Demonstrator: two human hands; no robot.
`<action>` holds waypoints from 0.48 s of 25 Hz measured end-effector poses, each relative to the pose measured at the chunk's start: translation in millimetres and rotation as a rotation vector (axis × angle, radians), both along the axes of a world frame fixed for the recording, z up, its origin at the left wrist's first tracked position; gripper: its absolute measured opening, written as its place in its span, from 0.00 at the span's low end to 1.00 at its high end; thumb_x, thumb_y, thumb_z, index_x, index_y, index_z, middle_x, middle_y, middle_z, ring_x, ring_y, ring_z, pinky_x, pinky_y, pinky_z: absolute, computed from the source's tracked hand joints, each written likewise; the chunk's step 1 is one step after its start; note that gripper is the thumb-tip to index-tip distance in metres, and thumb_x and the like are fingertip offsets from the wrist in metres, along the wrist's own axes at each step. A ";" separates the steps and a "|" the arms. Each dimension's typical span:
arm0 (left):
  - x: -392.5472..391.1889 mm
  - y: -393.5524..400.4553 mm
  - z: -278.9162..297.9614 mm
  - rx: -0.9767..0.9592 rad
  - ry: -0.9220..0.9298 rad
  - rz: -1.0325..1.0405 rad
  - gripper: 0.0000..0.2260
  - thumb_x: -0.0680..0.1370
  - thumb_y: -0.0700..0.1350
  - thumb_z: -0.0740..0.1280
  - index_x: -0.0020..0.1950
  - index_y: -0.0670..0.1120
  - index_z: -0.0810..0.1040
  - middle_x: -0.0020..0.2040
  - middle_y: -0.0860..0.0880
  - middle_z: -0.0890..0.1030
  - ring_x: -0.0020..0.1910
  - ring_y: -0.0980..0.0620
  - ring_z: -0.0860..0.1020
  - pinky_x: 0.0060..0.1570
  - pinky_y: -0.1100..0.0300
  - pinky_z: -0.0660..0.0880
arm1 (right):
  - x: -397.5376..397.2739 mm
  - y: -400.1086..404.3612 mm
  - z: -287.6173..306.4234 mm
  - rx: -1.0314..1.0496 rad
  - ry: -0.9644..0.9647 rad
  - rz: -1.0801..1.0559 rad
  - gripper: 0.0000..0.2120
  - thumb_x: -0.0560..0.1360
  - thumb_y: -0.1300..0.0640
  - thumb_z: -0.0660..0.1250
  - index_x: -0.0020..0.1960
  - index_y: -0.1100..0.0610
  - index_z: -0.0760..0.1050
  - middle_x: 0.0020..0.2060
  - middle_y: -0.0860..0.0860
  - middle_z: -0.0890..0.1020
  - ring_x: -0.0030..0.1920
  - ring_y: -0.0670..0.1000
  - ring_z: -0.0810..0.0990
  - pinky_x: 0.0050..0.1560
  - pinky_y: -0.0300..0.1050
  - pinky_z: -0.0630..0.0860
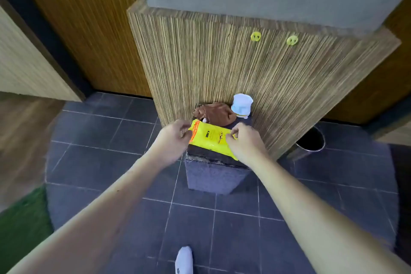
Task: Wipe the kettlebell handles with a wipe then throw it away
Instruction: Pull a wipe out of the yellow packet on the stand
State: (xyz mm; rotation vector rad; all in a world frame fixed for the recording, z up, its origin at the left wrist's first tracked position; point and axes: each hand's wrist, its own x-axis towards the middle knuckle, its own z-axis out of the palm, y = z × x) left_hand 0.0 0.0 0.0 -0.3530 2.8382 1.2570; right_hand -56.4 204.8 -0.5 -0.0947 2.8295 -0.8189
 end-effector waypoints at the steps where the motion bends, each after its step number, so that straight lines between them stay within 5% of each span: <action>1: -17.8 -3.9 -27.4 -0.004 0.006 -0.012 0.13 0.82 0.41 0.65 0.65 0.44 0.79 0.63 0.45 0.83 0.63 0.44 0.79 0.57 0.61 0.71 | -15.7 -10.3 -28.6 0.002 -0.001 -0.005 0.08 0.75 0.50 0.65 0.49 0.54 0.77 0.49 0.54 0.81 0.53 0.60 0.78 0.52 0.55 0.77; 4: -59.1 -8.7 -101.2 -0.045 0.000 -0.011 0.17 0.80 0.34 0.62 0.68 0.41 0.78 0.65 0.42 0.81 0.64 0.43 0.77 0.53 0.67 0.65 | -47.8 -37.5 -103.7 0.071 -0.011 -0.013 0.09 0.75 0.50 0.66 0.50 0.56 0.76 0.48 0.55 0.81 0.53 0.60 0.78 0.48 0.52 0.76; 12: -109.7 1.1 -203.7 -0.077 0.083 -0.132 0.27 0.71 0.25 0.57 0.69 0.38 0.74 0.65 0.40 0.77 0.61 0.38 0.76 0.58 0.48 0.74 | -110.3 -90.7 -198.7 0.263 0.079 -0.026 0.23 0.74 0.38 0.66 0.56 0.56 0.74 0.54 0.55 0.80 0.58 0.60 0.78 0.48 0.53 0.74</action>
